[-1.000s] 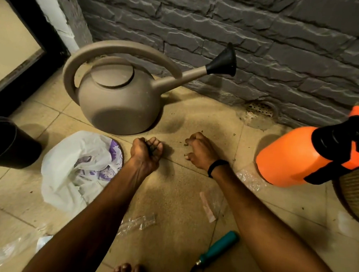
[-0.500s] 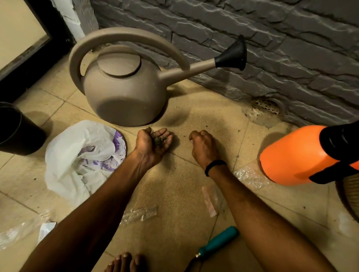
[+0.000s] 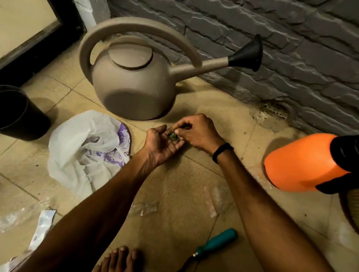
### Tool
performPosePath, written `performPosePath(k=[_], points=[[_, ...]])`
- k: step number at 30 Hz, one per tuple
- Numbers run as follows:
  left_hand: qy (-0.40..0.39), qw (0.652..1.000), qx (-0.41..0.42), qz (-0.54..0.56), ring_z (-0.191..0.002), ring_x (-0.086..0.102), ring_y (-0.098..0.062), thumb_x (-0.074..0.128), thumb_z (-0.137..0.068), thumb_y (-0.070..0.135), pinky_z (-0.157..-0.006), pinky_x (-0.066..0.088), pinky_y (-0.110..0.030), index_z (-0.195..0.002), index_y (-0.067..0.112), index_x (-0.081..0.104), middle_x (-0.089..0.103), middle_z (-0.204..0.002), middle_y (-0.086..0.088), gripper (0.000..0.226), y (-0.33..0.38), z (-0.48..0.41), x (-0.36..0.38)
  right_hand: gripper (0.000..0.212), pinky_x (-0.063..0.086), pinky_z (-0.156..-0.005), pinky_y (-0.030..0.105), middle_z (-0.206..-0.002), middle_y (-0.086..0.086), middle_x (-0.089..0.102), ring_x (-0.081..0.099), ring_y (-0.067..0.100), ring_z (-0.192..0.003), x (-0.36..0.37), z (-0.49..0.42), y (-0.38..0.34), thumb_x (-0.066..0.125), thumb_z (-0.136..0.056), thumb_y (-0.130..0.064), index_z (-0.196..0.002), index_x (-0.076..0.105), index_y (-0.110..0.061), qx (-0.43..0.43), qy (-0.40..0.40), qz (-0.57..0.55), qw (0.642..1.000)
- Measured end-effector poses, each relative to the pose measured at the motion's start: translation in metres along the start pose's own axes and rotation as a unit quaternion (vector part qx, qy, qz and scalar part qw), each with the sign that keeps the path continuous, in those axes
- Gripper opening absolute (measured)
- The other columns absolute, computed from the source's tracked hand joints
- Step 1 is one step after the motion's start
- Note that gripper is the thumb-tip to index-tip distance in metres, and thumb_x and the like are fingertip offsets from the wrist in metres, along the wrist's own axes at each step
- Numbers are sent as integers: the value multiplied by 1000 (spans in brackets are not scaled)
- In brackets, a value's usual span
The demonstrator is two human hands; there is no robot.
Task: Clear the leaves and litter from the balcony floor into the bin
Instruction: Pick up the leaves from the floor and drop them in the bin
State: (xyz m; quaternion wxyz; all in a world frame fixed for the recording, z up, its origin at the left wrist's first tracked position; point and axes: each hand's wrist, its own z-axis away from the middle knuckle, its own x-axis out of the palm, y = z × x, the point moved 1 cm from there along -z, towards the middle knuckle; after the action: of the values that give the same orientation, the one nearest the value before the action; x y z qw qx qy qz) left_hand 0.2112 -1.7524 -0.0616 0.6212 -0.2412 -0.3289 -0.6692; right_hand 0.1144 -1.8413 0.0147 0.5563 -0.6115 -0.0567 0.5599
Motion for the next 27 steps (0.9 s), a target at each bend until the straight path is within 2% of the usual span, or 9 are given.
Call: performPosePath(k=[3,5,7,11,15,18,21,23,27], points=[[-5,1000,-7,13,-98,69,-33,28,-105,31,-96,55,-43,-114,-4,65,70,-110,-24,52,3,-2,-1,10,57,-80,24,-87,-7,74,69,5,-85,-13,-4,18,78,-82,-24,-92,76,-20,30,49,-60,997],[-4,1000,-5,30,-109,66,-35,28,-106,31,-96,54,-44,-118,-6,64,67,-121,-25,53,7,-2,-3,11,56,-83,25,-90,-4,75,70,8,-87,-25,-8,39,78,-83,-20,-95,77,-17,56,107,-39,992],[5,999,8,36,-111,65,-36,28,-106,30,-95,54,-43,-118,-5,65,68,-121,-25,53,12,-2,-5,16,49,-86,16,-101,0,75,69,10,-96,-34,-8,62,76,-85,-15,-101,77,-13,82,141,14,986],[11,999,31,30,-98,72,-35,27,-106,29,-88,59,-41,-117,-4,65,71,-114,-23,51,18,-2,-8,30,37,-88,6,-118,5,71,64,11,-111,-22,7,94,76,-85,-11,-115,72,-9,116,111,35,986],[18,999,41,25,-102,70,-34,27,-106,29,-89,58,-40,-120,-2,64,70,-115,-22,51,18,-3,-9,46,37,-78,3,-118,8,64,59,7,-94,2,13,98,81,-79,-17,-123,68,-9,99,129,42,986],[23,998,45,28,-103,69,-34,27,-105,29,-89,58,-40,-120,-2,64,70,-115,-23,51,16,-6,-10,46,37,-72,-3,-115,9,59,57,11,-94,15,12,96,82,-78,-12,-120,68,-4,73,146,17,987],[29,998,49,33,-103,70,-35,28,-105,29,-89,58,-41,-119,-3,64,70,-115,-23,50,16,-4,-9,28,51,-84,21,-103,9,64,62,19,-94,24,10,98,80,-79,-12,-106,75,-5,44,181,27,982],[28,997,57,39,-101,70,-36,28,-105,28,-89,58,-41,-118,-4,64,71,-114,-23,50,15,-2,-9,12,53,-83,33,-94,8,66,63,22,-88,30,11,100,75,-82,-11,-92,78,-7,15,209,50,976],[25,997,54,59,-110,64,-37,28,-105,28,-96,52,-43,-118,-6,64,69,-116,-25,51,15,2,-10,10,36,-82,23,-95,9,62,56,27,-93,43,13,102,64,-90,-9,-89,73,-12,16,240,117,964]])
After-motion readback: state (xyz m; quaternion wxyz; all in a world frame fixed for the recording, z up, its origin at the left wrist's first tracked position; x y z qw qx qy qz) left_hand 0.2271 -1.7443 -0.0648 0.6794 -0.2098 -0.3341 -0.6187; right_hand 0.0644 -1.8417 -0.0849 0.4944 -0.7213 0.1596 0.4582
